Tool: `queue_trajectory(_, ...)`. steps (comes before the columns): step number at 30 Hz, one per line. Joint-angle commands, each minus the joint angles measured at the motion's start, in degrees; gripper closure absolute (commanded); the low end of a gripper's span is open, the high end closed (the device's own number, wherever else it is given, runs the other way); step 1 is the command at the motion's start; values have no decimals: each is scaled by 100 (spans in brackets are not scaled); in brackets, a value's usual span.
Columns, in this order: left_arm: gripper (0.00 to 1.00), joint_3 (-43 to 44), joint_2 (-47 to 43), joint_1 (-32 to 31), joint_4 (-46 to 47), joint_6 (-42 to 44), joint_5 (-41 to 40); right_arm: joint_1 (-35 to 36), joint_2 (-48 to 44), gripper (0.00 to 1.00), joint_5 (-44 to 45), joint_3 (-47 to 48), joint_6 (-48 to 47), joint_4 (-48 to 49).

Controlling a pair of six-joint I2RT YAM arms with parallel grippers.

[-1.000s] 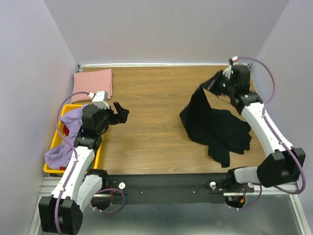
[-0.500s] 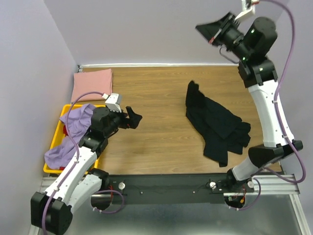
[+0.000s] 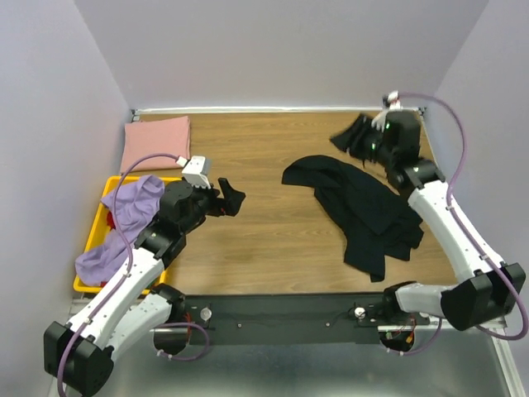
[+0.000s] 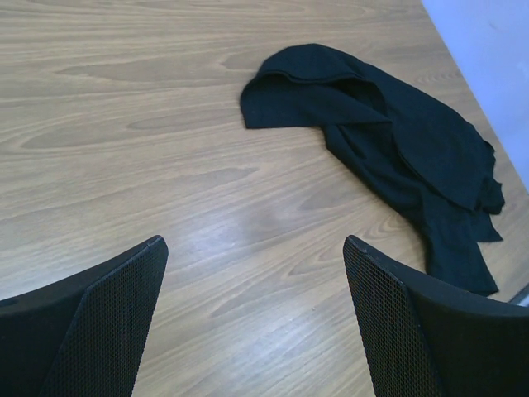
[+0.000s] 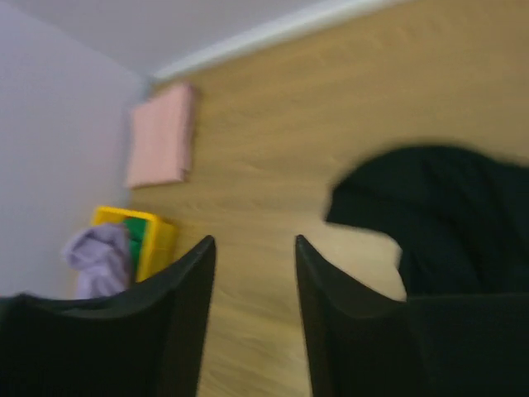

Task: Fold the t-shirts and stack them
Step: Flatten the tshirt out

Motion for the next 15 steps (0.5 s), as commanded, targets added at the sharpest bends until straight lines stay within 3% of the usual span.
queue_trajectory(1,5,141,-259,-35,-333,248,-623,8,-679,45,1509,-1468,-257,-776)
queue_trajectory(7,5,-113,-452,-44,-280,415,-948,-1,-1111,28,1865,-3050,-319,-1488)
queue_trajectory(15,5,-263,-505,-35,-34,494,-949,25,-505,25,1171,-3914,-301,-1542)
